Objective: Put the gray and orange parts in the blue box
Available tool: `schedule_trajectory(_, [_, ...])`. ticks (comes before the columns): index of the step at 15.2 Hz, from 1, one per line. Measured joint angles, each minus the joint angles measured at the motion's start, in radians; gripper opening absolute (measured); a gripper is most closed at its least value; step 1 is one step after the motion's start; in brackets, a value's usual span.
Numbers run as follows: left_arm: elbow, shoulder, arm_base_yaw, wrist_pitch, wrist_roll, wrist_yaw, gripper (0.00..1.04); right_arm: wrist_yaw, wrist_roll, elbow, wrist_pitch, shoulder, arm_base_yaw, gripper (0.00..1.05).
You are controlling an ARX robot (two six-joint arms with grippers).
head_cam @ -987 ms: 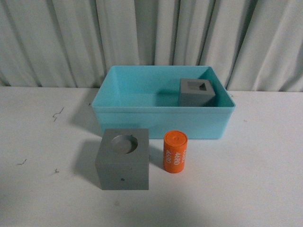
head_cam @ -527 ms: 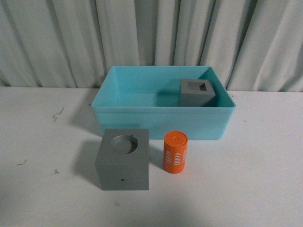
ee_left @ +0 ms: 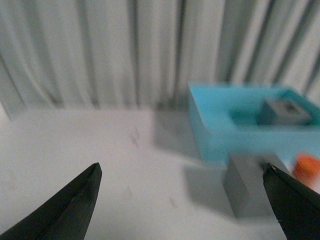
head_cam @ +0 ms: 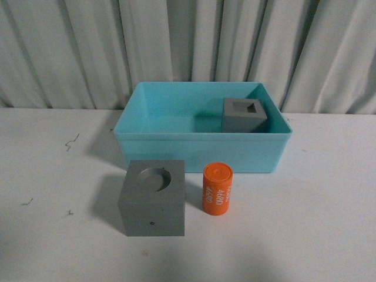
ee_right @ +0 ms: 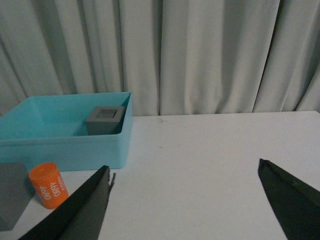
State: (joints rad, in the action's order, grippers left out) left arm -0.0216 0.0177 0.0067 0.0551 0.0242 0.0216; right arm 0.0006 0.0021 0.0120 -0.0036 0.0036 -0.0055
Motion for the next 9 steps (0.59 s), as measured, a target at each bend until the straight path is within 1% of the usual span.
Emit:
schedule_trajectory(1, [-0.127, 0.194, -0.013, 0.256, 0.082, 0.13, 0.98, 0.0, 0.0, 0.0, 0.001, 0.0, -0.001, 0.97])
schedule_trajectory(2, [-0.219, 0.391, -0.115, 0.317, 0.174, 0.131, 0.98, -0.001, 0.0, 0.0, 0.0, 0.0, 0.002, 0.99])
schedule_trajectory(3, [-0.256, 0.518, -0.224, 0.252, 0.256, 0.098, 0.98, -0.001, 0.0, 0.0, 0.0, 0.0, 0.005, 0.97])
schedule_trajectory(5, [-0.305, 0.753, -0.402, 0.092, 0.365, -0.02, 0.98, 0.0, 0.0, 0.0, 0.0, 0.0, 0.005, 0.98])
schedule_trajectory(6, [-0.33, 0.861, -0.456, 0.036, 0.389, -0.056, 0.98, 0.0, 0.0, 0.0, 0.0, 0.0, 0.005, 0.98])
schedule_trajectory(7, [-0.357, 0.958, -0.491, -0.008, 0.399, -0.085, 0.98, 0.0, 0.0, 0.0, 0.0, 0.0, 0.005, 0.98])
schedule_trajectory(9, [-0.433, 1.119, -0.509, -0.075, 0.406, -0.146, 0.98, 0.0, 0.0, 0.0, 0.0, 0.0, 0.005, 0.98])
